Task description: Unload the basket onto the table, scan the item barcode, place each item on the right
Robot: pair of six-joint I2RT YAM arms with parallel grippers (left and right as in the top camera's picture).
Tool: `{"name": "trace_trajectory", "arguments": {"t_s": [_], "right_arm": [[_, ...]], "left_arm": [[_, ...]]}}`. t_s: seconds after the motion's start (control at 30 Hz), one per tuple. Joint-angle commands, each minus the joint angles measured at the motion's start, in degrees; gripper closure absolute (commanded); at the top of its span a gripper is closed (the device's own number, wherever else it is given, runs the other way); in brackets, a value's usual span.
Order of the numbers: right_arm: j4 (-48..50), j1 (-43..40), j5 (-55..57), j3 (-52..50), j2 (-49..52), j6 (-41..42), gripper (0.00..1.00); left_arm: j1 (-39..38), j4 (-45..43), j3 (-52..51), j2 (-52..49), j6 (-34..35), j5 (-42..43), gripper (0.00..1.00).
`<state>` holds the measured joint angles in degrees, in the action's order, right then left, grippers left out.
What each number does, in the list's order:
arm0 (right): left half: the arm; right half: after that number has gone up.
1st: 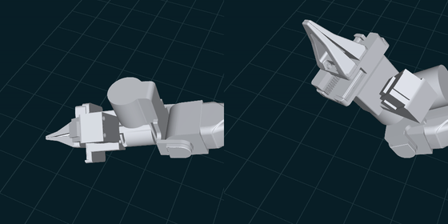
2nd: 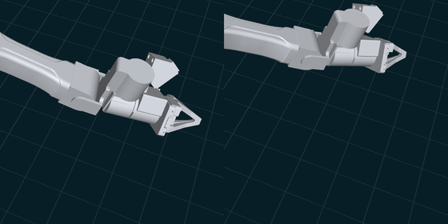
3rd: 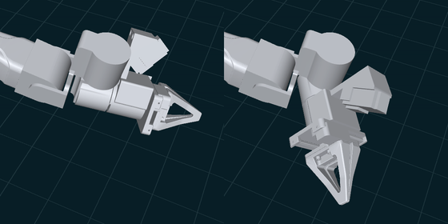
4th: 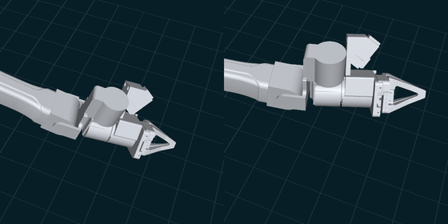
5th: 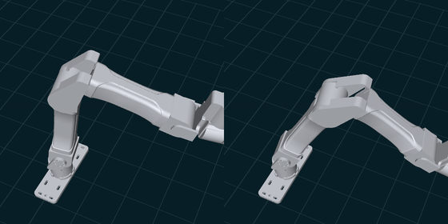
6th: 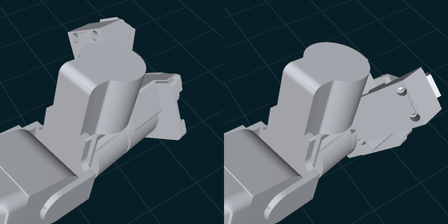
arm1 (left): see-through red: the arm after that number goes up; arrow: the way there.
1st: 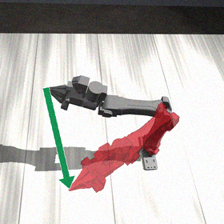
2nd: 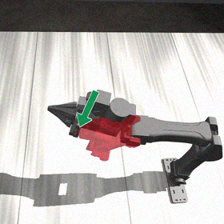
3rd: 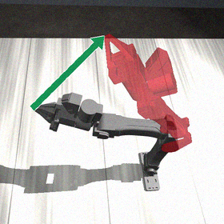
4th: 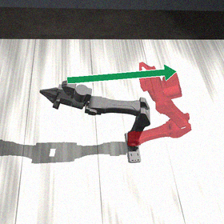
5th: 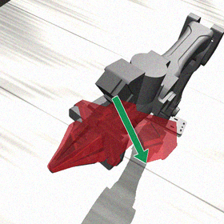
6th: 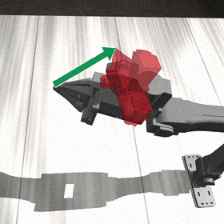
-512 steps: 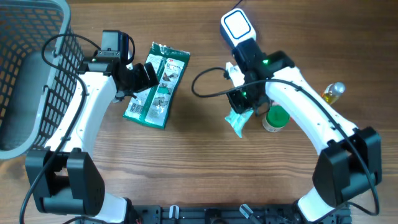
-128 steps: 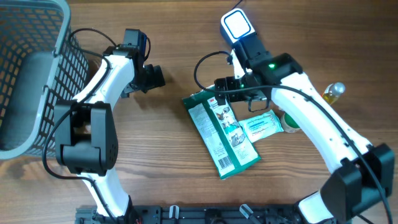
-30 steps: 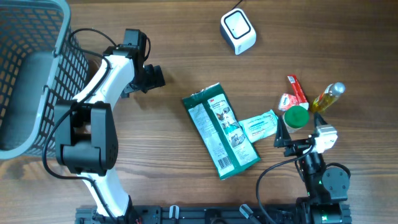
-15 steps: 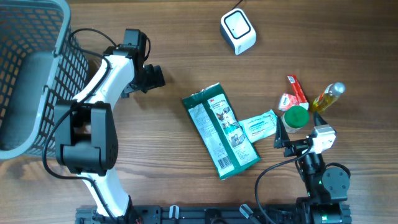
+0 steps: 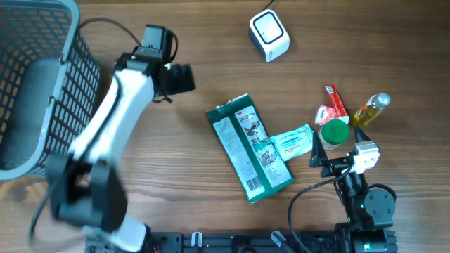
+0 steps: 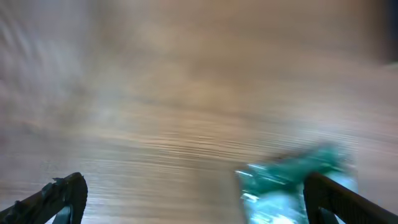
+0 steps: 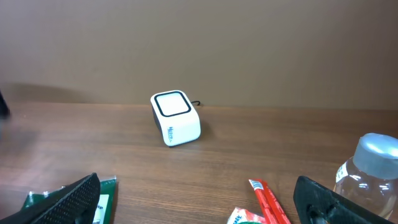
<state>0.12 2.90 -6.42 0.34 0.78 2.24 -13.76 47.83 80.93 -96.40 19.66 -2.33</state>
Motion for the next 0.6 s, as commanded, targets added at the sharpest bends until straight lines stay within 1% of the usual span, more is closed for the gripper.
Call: {"name": "trace_trajectory", "arguments": {"t_s": [0.0,0.13,0.2,0.27,0.33,0.43,0.5,0.57], "right_arm": [[0.33,-0.24,-1.05,-0.04,-0.50,-0.63,0.00],[0.33,-0.24,-1.05,-0.04,-0.50,-0.63,0.00],[0.33,-0.24,-1.05,-0.04,-0.50,-0.63,0.00],[0.33,-0.24,-1.05,-0.04,-0.50,-0.63,0.00],[0.33,-0.24,-1.05,-0.04,-0.50,-0.63,0.00],[0.33,-0.24,-1.05,-0.04,-0.50,-0.63,0.00],[0.33,-0.24,-1.05,-0.04,-0.50,-0.66,0.00],[0.33,-0.24,-1.05,-0.04,-0.50,-0.63,0.00]], "left_arm": [[-4.98,-0.09,0.50,18.08,0.31,-0.57,0.00],[-8.44,-0.07,0.50,36.85,0.31,-0.57,0.00],[-8.57,-0.09,0.52,44.15,0.04,-1.07,0.00],[-8.48,-0.11,0.50,53.66,0.09,-3.56,0.00],[-8.35,1.36,0.50,57.96,0.07,-3.69,0.00],[-4.09,4.52,-1.42,63.80,0.33,-2.25,0.00],[-0.59,4.74,-5.42,68.37,0.33,-1.84,0.00],[2.93,4.74,-9.53,72.61,0.33,0.83,0.00]]}}
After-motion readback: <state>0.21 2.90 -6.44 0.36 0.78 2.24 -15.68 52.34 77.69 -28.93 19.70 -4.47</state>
